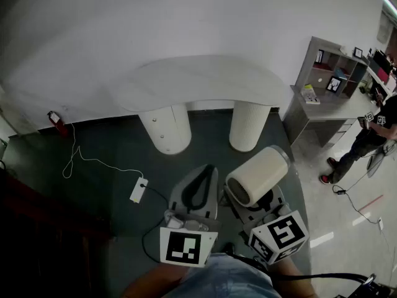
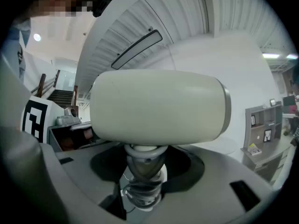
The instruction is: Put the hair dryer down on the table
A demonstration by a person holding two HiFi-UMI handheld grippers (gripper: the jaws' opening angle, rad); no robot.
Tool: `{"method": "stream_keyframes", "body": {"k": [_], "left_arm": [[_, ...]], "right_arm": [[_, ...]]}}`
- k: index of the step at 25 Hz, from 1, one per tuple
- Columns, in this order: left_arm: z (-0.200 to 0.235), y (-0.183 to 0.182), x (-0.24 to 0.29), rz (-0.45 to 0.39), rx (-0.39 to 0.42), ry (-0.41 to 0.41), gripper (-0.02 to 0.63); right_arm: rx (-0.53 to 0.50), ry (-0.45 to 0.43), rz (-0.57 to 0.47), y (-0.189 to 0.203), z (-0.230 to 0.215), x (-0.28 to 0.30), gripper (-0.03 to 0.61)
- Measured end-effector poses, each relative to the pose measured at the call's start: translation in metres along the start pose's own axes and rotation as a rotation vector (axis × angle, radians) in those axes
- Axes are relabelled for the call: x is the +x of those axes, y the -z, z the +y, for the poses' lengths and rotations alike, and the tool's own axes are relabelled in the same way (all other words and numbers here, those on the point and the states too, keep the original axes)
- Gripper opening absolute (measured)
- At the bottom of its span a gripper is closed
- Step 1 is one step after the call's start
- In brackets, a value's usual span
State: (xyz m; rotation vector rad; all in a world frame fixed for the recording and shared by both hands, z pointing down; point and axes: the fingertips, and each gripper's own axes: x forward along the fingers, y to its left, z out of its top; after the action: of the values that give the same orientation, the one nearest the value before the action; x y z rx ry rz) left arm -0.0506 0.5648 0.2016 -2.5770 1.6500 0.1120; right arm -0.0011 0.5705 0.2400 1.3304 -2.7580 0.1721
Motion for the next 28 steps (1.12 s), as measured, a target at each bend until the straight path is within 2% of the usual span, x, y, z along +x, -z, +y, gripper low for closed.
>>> {"method": "stream_keyframes", "body": {"k": [16, 19, 28], "left_arm": [[-0.01, 0.009, 0.003, 0.016, -0.011, 0.004, 0.017], [-0.017, 0.011, 0.007, 0.025, -0.007, 0.008, 0.017], [-0.048, 0.018, 0.025, 0.052, 0.015, 0.012, 0.017]], "right_arm": [[0.03, 0.009, -0.003, 0.007, -0.008, -0.009, 0.218], [0.054, 0.011, -0.008, 0.008, -0.015, -0.015, 0.219], [0.034, 0.017, -0.005, 0.01, -0.047, -0.036, 0.218]]}}
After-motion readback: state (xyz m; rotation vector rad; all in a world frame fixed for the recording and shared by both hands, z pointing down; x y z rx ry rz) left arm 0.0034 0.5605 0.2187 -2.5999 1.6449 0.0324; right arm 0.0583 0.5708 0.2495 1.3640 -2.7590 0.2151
